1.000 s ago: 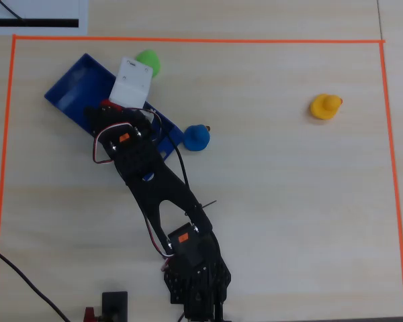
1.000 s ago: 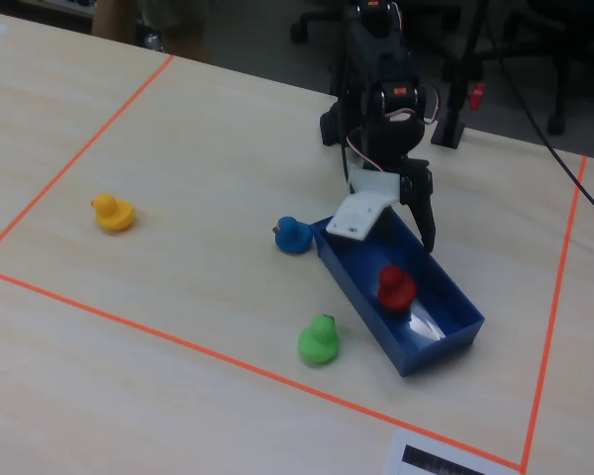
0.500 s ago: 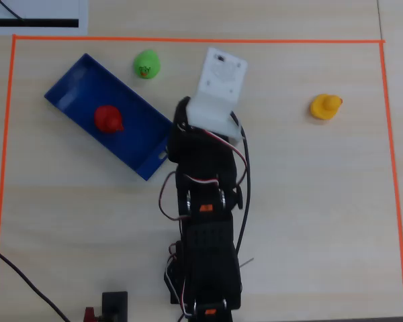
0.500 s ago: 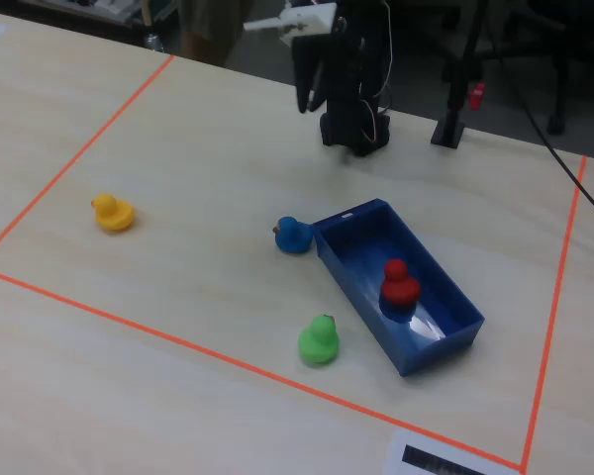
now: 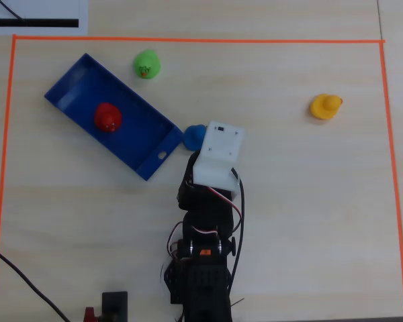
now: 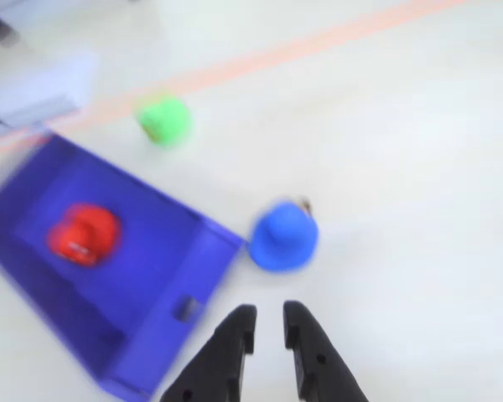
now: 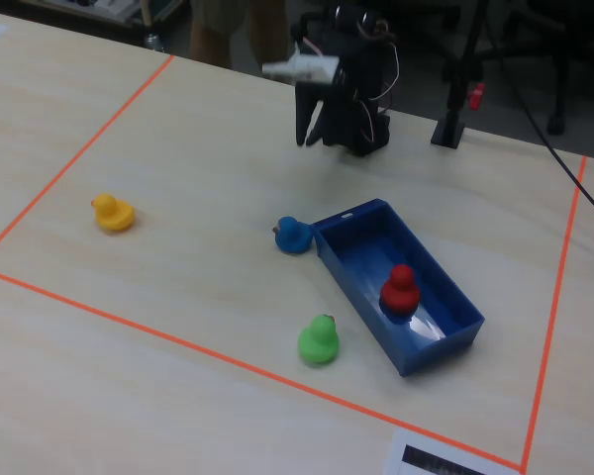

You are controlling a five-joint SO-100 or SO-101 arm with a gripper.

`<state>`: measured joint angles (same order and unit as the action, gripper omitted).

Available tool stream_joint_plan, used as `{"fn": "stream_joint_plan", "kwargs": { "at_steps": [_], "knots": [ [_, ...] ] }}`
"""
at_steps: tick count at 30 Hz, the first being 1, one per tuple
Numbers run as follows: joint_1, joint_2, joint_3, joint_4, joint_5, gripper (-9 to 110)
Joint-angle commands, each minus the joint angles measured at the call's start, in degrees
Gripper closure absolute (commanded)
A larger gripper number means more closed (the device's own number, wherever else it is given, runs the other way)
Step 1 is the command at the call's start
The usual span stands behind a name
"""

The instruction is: Grasp red duck and put it into box.

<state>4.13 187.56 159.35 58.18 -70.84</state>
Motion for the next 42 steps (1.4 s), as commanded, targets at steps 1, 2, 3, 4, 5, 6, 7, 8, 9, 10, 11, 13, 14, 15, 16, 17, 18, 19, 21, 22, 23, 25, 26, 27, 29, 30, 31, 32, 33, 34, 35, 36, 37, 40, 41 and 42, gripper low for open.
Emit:
{"fn": "stream_joint_plan", "kwargs": {
  "at_steps": [1, 2, 3, 4, 5, 6, 7, 8, 9, 10, 11, 13, 14, 15, 16, 17, 18, 19, 21, 22, 23, 25, 26, 27, 29, 30, 31, 32, 33, 34, 35, 36, 37, 40, 41, 42],
  "knots": [
    [0.44, 2.02, 6.86, -2.90, -0.53, 101],
    [0.09, 2.02, 9.32, -2.72, -0.44, 101],
    [-0.26, 2.02, 11.69, -2.64, -0.09, 101],
    [-0.53, 2.02, 14.06, -2.72, -0.09, 101],
    [-0.62, 2.02, 16.26, -3.08, -0.26, 101],
    [-0.53, 2.02, 18.54, -3.87, -0.62, 101],
    [-0.09, 2.11, 18.81, -2.37, -0.44, 101],
    [-0.09, 2.11, 18.81, -0.62, 0.00, 101],
    [-0.35, 2.11, 18.81, 0.88, -0.09, 101],
    [-0.62, 2.11, 18.81, 2.90, -0.09, 101],
    [-1.23, 2.11, 18.81, 5.89, -0.35, 101],
    [-3.16, 2.20, 18.90, 13.62, -0.70, 101],
    [-4.04, 2.20, 18.90, 16.88, -0.70, 101],
    [-4.48, 2.20, 18.90, 16.52, 0.62, 101],
    [-3.96, 2.20, 18.90, 16.52, 0.79, 101],
    [-3.52, 2.20, 18.90, 16.44, 0.88, 101],
    [-3.25, 2.20, 18.90, 16.44, 1.14, 101],
    [-3.25, 2.20, 18.90, 16.44, 1.58, 101],
    [-3.25, 2.20, 18.90, 16.52, 1.93, 94],
    [-3.25, 2.20, 18.90, 16.52, 1.93, 88],
    [-3.25, 2.20, 18.90, 16.52, 1.93, 89],
    [-3.25, 2.20, 18.90, 16.52, 1.93, 89],
    [-3.25, 2.20, 18.90, 16.52, 1.93, 89],
    [-3.25, 2.20, 18.90, 16.52, 1.93, 89],
    [-3.25, 2.20, 18.90, 16.52, 1.93, 89],
    [-3.25, 2.20, 18.90, 16.52, 1.93, 89],
    [-3.25, 2.20, 18.90, 16.52, 1.93, 89],
    [-3.25, 2.20, 18.90, 16.52, 1.93, 89],
    [-3.25, 2.20, 18.90, 16.52, 1.93, 89],
    [-3.25, 2.20, 18.90, 16.52, 1.93, 89],
    [-3.25, 2.20, 18.90, 16.52, 1.93, 89],
    [-3.25, 2.20, 18.90, 16.52, 1.93, 89],
    [-3.25, 2.20, 18.90, 16.52, 1.93, 89],
    [-3.25, 2.20, 18.90, 16.52, 1.93, 89],
    [-3.25, 2.20, 18.90, 16.52, 1.93, 89],
    [-3.25, 2.20, 18.90, 16.52, 1.93, 89]
  ]
}}
